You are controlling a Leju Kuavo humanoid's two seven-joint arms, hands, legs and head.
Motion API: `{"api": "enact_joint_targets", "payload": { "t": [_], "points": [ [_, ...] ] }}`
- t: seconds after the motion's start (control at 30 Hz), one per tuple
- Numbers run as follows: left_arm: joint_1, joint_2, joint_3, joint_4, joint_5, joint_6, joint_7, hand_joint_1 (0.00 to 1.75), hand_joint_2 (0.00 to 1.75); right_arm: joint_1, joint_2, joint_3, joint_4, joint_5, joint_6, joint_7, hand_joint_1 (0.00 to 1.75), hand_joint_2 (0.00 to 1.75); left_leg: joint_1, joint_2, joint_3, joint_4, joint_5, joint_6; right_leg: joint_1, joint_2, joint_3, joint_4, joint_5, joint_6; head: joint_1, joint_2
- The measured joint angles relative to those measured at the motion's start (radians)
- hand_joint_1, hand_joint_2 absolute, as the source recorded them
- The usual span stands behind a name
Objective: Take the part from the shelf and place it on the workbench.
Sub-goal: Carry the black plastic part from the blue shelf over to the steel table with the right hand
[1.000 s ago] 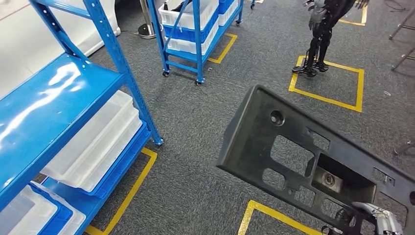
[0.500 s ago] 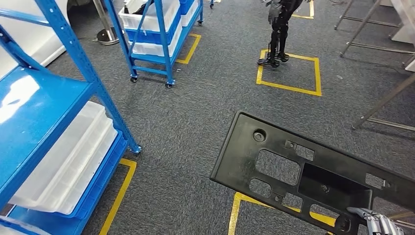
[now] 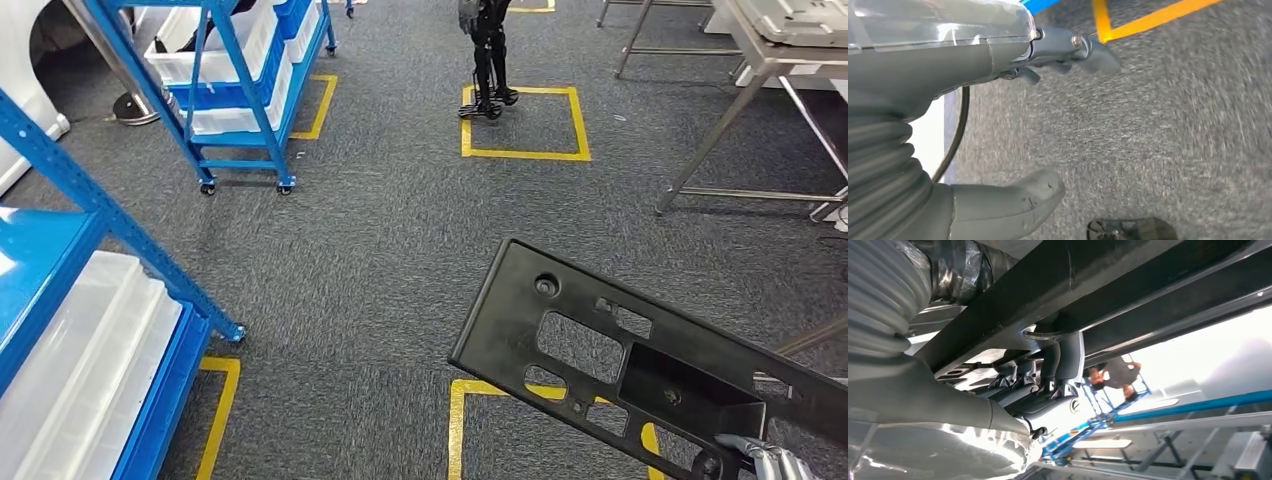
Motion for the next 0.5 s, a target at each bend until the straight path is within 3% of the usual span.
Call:
{"api": "enact_joint_targets", "payload": {
  "t": [0.03,0.07,0.1,0.17,0.2,0.27,0.3,0.33,0.37,0.4,0.43,0.5],
  "points": [
    [0.003,0.0,0.0,0.0,0.0,0.0,0.0,0.0,1.75,0.0,0.0,0.0,0.002,0.0,0.0,0.001,1.75,1.75,0.001,-0.01,-0.031,0.063,-0.021,-0.002,0.0,0.014,-0.001,0.001,0.0,-0.001,0.0,0.0],
    [0.005,0.0,0.001,0.0,0.0,0.0,0.0,0.0,1.75,0.001,0.0,0.0,0.004,0.001,0.0,0.002,1.75,1.75,0.002,-0.013,-0.05,0.098,-0.023,-0.003,0.0,0.029,-0.001,0.003,0.0,-0.002,0.0,0.0],
    [0.006,0.0,0.001,0.0,0.0,0.0,0.001,0.0,1.75,0.001,0.0,-0.001,0.006,0.002,0.0,0.004,1.75,1.75,0.002,-0.014,-0.054,0.096,-0.005,-0.004,0.0,0.044,-0.001,0.005,-0.001,-0.001,0.0,0.0],
    [0.006,0.0,0.002,0.0,-0.001,0.0,0.001,0.0,1.75,0.002,0.0,-0.001,0.009,0.008,0.001,0.007,1.75,1.75,0.005,-0.03,-0.013,-0.013,0.073,-0.002,-0.002,0.072,0.001,0.01,-0.003,0.002,0.0,0.0],
    [0.006,0.0,0.002,0.0,-0.002,0.0,0.001,0.0,1.75,0.003,0.0,-0.001,0.01,0.012,0.001,0.009,1.75,1.75,0.007,-0.054,0.013,-0.079,0.104,-0.001,-0.002,0.086,-0.001,0.015,-0.004,0.006,0.0,0.0],
    [0.006,0.0,0.003,0.0,-0.003,-0.001,0.001,0.0,1.75,0.004,0.0,0.0,0.01,0.016,0.002,0.013,1.75,1.75,0.009,-0.092,0.042,-0.158,0.128,0.004,-0.002,0.109,-0.01,0.023,-0.004,0.016,0.001,0.0],
    [0.005,0.0,0.003,0.0,-0.003,-0.001,0.001,0.0,1.75,0.006,0.0,0.0,0.01,0.018,0.002,0.016,1.75,1.75,0.007,-0.097,0.044,-0.165,0.125,0.008,-0.003,0.12,-0.016,0.025,-0.002,0.023,0.001,0.0],
    [0.005,0.0,0.004,0.0,-0.003,-0.001,0.002,0.0,1.75,0.009,0.0,0.0,0.01,0.019,0.003,0.019,1.75,1.75,0.006,-0.087,0.045,-0.169,0.126,0.014,-0.004,0.131,-0.021,0.023,0.003,0.03,0.001,0.0],
    [0.004,0.0,0.004,0.0,-0.003,-0.001,0.003,0.0,1.75,0.014,0.0,0.0,0.009,0.02,0.004,0.022,1.75,1.75,0.007,-0.076,0.046,-0.173,0.13,0.021,-0.006,0.131,-0.024,0.024,0.003,0.036,0.0,0.0],
    [0.003,-0.001,0.004,0.0,-0.004,-0.001,0.003,0.0,1.75,0.017,0.0,0.0,0.009,0.023,0.005,0.025,1.75,1.75,0.008,-0.063,0.048,-0.178,0.135,0.03,-0.005,0.112,-0.031,0.036,-0.005,0.04,0.001,0.0],
    [0.003,-0.001,0.005,0.0,-0.004,-0.001,0.003,0.0,1.75,0.019,0.0,0.001,0.009,0.025,0.006,0.027,1.75,1.75,0.009,-0.049,0.048,-0.183,0.138,0.037,-0.003,0.084,-0.045,0.066,-0.026,0.043,0.001,0.0],
    [0.005,0.0,0.007,0.0,-0.004,-0.001,0.003,0.0,1.75,0.02,0.0,0.004,0.009,0.028,0.008,0.029,1.75,1.75,0.007,-0.02,0.047,-0.185,0.14,0.045,-0.004,0.026,-0.096,0.18,-0.092,0.048,0.002,0.0]
  ]
}}
